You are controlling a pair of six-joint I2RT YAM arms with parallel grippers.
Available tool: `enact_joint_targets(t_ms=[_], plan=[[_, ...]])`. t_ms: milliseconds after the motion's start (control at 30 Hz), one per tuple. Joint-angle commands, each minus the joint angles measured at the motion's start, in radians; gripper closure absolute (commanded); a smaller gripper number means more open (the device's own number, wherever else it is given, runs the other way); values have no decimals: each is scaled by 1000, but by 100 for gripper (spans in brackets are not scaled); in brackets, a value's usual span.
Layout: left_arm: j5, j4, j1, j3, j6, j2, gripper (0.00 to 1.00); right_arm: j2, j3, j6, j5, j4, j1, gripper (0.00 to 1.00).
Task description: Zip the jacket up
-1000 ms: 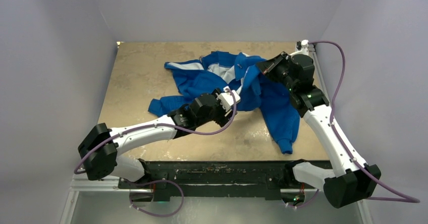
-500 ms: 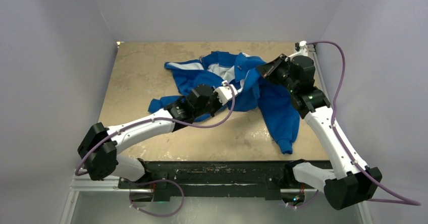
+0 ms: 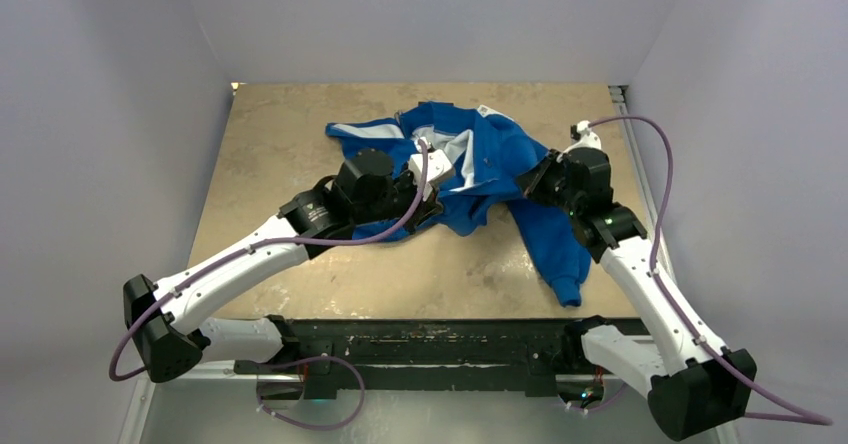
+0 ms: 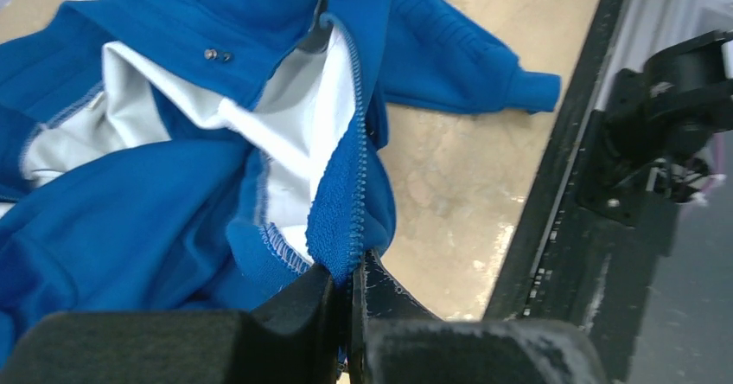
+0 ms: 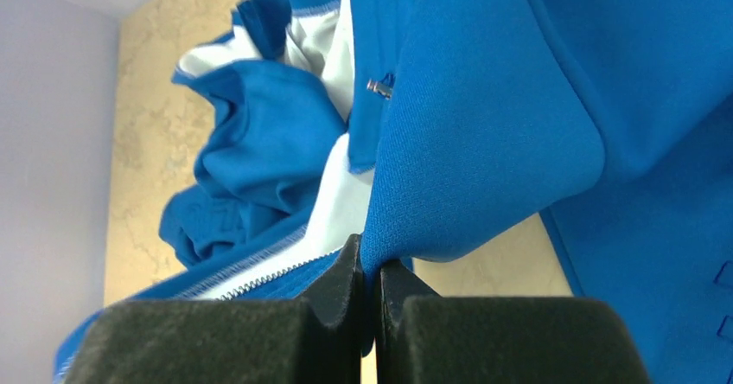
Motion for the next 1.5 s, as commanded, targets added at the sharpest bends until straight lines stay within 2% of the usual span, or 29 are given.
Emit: enact_joint_targets(t_ms=[0,67,133,200,300,367,533,600,767,967,1200,1300,1400,1467], plan=[[100,-28,5,84,-169,-24,100,3,-19,-105,25,-23,-3,91],[105,-24,5,92,-190,-22,100,-20,15,-171,0,-40,-3,78],[105,-19,5,101,-185,-19,100,-67,44,-246,-95,-1,-3,60],[107,-21,4,102,-173,-20,100,-114,65,-330,-215,73,-3,46],[138,-41,4,100,-144,-24,100,-137,75,-437,-482,175,-3,23],[153,-63,4,100,-124,-27,100,-111,94,-515,-620,193,-4,17],[150,-100,4,77,-29,-49,100,-36,166,-709,-896,178,-4,13],[143,-110,5,66,2,-58,100,-46,126,-681,-1024,338,0,11],[134,-100,4,59,-8,-65,100,-37,-38,-490,-1146,738,41,6],[144,-61,13,78,-94,-48,100,-2,-122,-541,-985,766,241,4],[193,-34,51,136,-235,-39,100,-13,-257,-547,-790,811,346,6],[232,-25,68,160,-300,-41,100,-26,-333,-525,-721,897,369,8],[291,-18,78,173,-361,-39,100,-17,-359,-514,-669,963,376,14],[333,-12,88,179,-394,-38,100,-10,-357,-520,-665,981,377,27]])
